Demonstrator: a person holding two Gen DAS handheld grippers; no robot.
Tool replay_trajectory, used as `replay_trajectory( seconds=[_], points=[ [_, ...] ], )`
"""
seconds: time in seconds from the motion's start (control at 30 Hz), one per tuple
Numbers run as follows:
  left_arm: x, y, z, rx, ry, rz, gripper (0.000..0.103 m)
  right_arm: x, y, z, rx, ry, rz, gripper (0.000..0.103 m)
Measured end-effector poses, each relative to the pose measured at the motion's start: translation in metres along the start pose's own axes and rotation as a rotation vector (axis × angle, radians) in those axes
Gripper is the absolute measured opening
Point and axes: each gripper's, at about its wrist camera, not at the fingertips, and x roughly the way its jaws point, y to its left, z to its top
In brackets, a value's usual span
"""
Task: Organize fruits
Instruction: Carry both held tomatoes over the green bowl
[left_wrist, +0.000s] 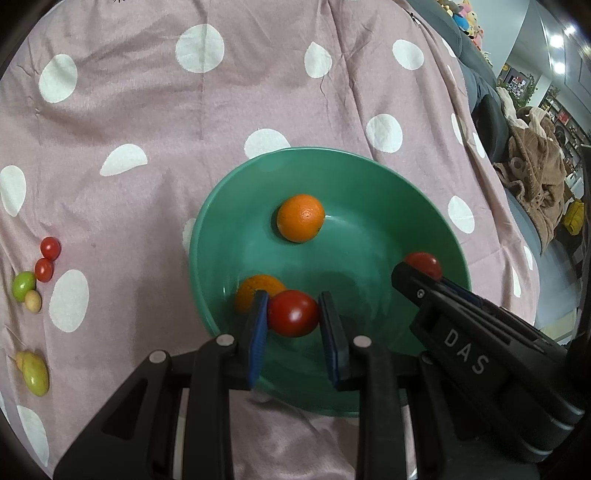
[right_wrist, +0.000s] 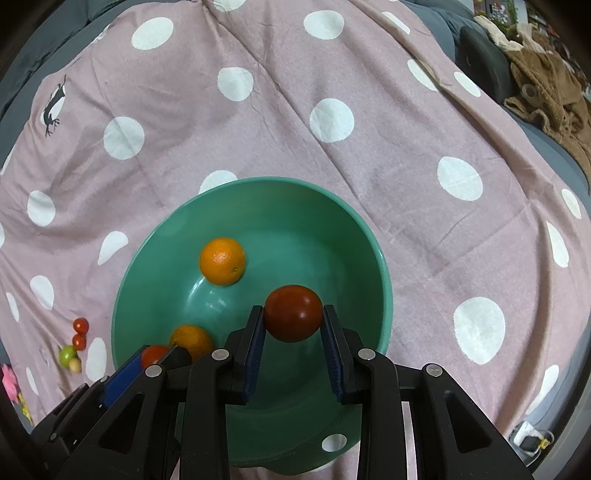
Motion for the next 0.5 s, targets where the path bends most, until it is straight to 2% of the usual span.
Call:
replay_trajectory(
  seconds=[0.5],
  points=[
    [0.0004,0.0001,0.0000,0.002,-0.004,-0.002,0.027,0.0000,0.0007,0.0000,0.000,-0.001,-0.003,0.031]
  ],
)
